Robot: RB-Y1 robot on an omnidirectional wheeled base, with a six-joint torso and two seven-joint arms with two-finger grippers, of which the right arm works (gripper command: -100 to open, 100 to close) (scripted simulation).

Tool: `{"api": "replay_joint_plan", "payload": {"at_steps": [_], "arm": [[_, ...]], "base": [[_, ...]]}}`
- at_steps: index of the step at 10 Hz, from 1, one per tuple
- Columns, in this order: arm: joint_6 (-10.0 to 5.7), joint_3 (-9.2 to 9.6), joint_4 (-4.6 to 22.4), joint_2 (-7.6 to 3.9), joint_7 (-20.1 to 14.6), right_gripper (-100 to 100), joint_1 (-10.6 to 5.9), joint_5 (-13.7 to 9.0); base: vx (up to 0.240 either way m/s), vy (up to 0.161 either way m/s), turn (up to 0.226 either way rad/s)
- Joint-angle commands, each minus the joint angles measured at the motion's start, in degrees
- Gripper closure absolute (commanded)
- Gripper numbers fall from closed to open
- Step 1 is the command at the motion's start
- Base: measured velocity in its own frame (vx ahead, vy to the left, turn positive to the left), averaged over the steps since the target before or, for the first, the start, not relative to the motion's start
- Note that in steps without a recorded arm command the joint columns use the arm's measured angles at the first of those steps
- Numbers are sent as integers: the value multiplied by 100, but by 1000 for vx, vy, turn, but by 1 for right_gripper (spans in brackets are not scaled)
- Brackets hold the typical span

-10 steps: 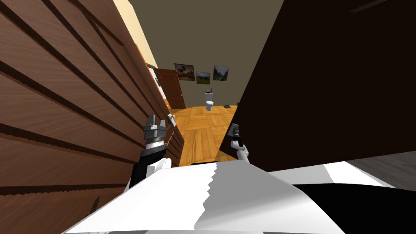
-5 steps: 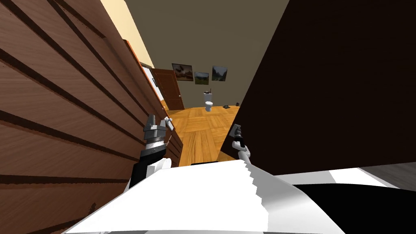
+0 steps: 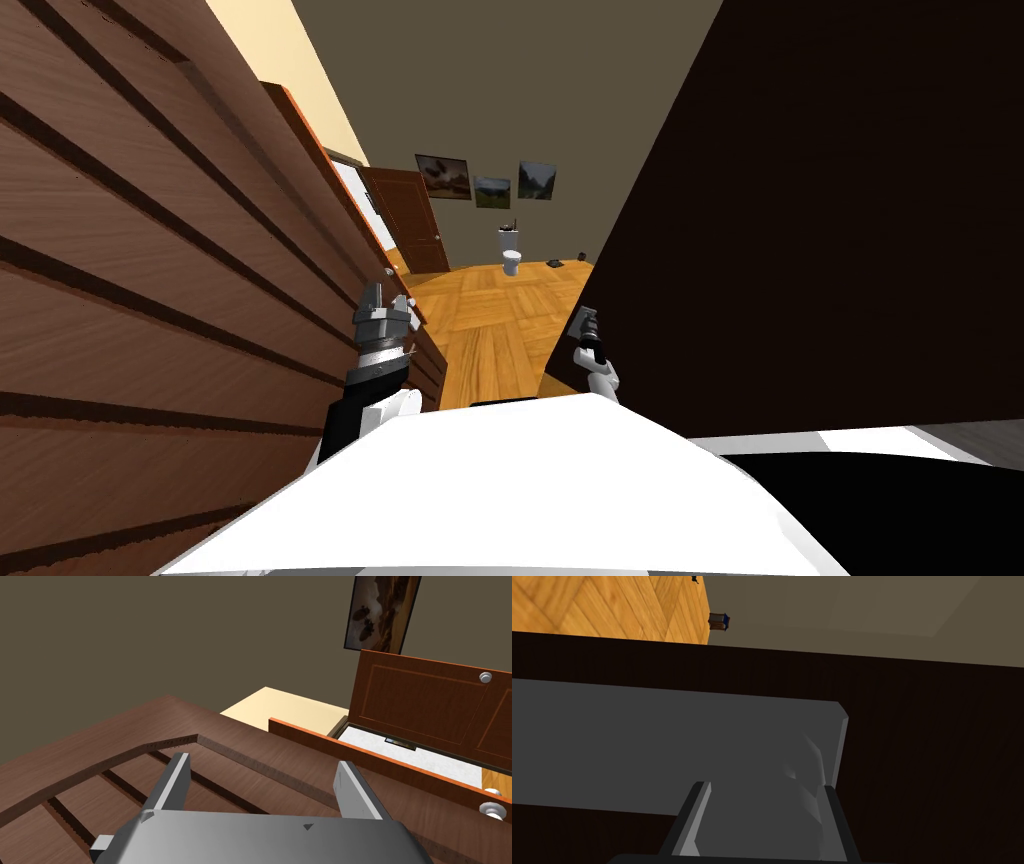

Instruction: Push the door open

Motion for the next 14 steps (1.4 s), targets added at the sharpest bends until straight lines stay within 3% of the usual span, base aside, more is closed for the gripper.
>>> {"api": "replay_joint_plan", "payload": {"at_steps": [1, 9, 10, 14], "arm": [[-17, -154, -88, -77, -7, 100, 55, -40], [17, -639, -150, 112, 82, 100, 100, -135], [26, -613, -126, 89, 82, 100, 116, -125], [25, -932, -199, 33, 151, 100, 154, -182]], "base": [[192, 26, -61], [196, 35, -69], [68, -1, -31], [179, -16, -34]]}}
